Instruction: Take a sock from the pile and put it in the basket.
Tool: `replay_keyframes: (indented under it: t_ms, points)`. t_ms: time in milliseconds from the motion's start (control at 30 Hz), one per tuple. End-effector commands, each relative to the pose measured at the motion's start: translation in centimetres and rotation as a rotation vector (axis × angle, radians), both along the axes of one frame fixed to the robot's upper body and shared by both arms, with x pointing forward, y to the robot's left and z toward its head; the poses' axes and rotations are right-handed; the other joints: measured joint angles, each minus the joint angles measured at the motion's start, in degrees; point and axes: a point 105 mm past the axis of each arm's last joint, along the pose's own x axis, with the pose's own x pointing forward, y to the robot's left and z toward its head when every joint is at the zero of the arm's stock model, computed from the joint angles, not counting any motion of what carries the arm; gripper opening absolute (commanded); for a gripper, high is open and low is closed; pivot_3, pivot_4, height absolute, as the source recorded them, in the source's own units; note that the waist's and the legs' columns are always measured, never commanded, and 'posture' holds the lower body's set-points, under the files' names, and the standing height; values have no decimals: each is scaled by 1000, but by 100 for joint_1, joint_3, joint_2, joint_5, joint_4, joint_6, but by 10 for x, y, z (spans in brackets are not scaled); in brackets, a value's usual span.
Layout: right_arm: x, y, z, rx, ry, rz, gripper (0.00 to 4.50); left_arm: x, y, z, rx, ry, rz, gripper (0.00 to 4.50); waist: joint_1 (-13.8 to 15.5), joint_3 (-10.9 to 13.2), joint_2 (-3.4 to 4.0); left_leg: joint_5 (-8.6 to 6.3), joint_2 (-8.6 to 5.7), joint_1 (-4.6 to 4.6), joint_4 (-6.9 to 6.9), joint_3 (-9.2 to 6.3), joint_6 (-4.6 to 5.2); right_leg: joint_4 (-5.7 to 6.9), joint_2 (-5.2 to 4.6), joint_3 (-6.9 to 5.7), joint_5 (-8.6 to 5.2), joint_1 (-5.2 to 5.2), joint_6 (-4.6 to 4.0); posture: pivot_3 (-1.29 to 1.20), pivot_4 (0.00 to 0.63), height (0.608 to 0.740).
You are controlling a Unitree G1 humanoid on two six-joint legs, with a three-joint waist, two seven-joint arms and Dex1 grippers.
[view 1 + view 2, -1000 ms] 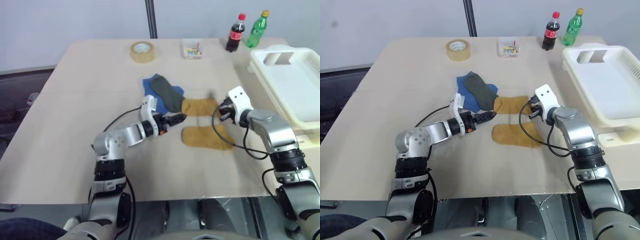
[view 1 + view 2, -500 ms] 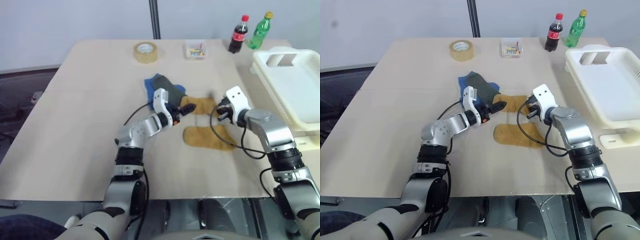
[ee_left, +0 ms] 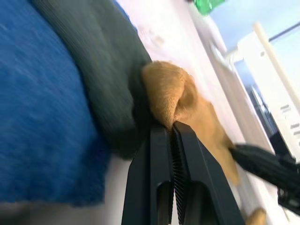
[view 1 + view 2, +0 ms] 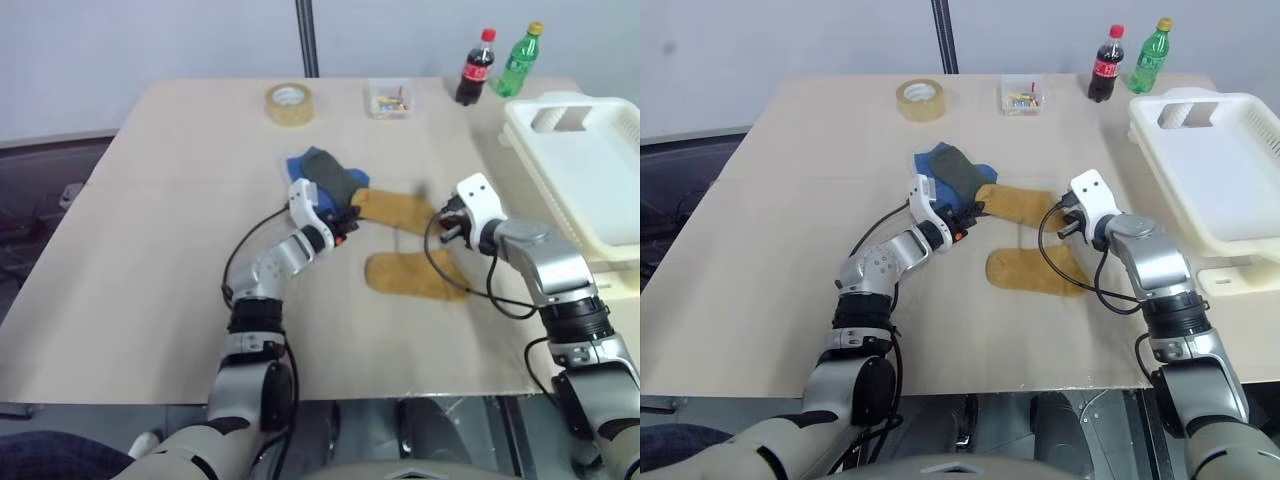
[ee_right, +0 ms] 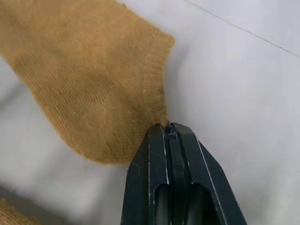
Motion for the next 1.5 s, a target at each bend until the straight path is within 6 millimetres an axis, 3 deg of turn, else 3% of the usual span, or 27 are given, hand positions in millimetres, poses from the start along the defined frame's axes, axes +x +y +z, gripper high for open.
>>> replay_keyframes:
  t_ms: [33,133,267,367,467,633,833,1167,1333,1400,1467,1500]
  points:
    - [-1,-7,15,-2,-52,-11,0,-11,-8,22,-48,-102,-62,32,-1,0,0,0,0,0,0,0,0,0,0,0,0,0,0,0,150,738]
    - [-6,-7,29,20,-75,-4,0,-36,-16,32,-68,-168,-173,32,-9,1,1,0,1,-1,-1,1,0,0,0,2,0,-1,0,0,150,738]
    - [-23,-7,45,40,-88,16,0,-57,-11,37,9,-218,-203,32,-4,1,1,0,6,-5,-4,-1,0,-5,0,3,0,-4,0,0,150,738]
    - [-44,-3,60,74,-86,36,0,-79,-10,52,3,-255,-216,32,1,1,1,-1,9,-4,-4,-1,1,-4,1,4,0,-3,0,0,150,738]
    - [-73,2,67,120,-43,59,0,-99,-8,50,13,-238,-193,32,13,1,1,-2,10,-7,-3,-2,2,-8,-2,5,0,-3,-1,0,150,738]
    - [-107,-7,54,129,63,26,0,-121,-14,14,105,-111,-229,32,36,-6,-3,-15,7,-1,-3,-8,25,-10,-2,-5,-1,8,-1,0,150,738]
    - [-116,-10,38,139,101,-17,0,-128,-23,-13,139,-7,-255,32,22,-7,-3,-15,4,3,-2,-4,25,-3,-1,-3,-1,8,-2,0,150,738]
    - [-119,-12,30,122,123,-44,0,-134,-27,-19,159,22,-316,32,13,-7,-3,-14,5,4,-2,-1,23,-2,2,-1,-2,8,-2,0,150,738]
    - [-126,-11,27,93,140,-13,1669,-133,-28,-22,149,48,-320,0,18,-7,-3,-14,5,3,-2,-1,24,-2,2,-2,-2,8,-1,0,150,738]
    - [-118,-10,44,65,40,-7,2491,-131,-28,-23,154,47,-314,0,9,-7,-3,-15,5,3,-1,0,25,-2,2,-2,-2,8,-1,0,150,738]
    - [-112,1,65,33,-90,72,2491,-130,-29,-23,148,47,-318,0,-6,-7,-2,-15,5,5,-1,2,25,-2,3,0,-2,8,-1,0,150,738]
    - [-112,11,68,-7,-133,132,2531,-129,-29,-22,146,47,-318,318,-4,-7,-2,-15,5,6,-2,4,25,0,3,1,-2,7,-1,0,150,738]
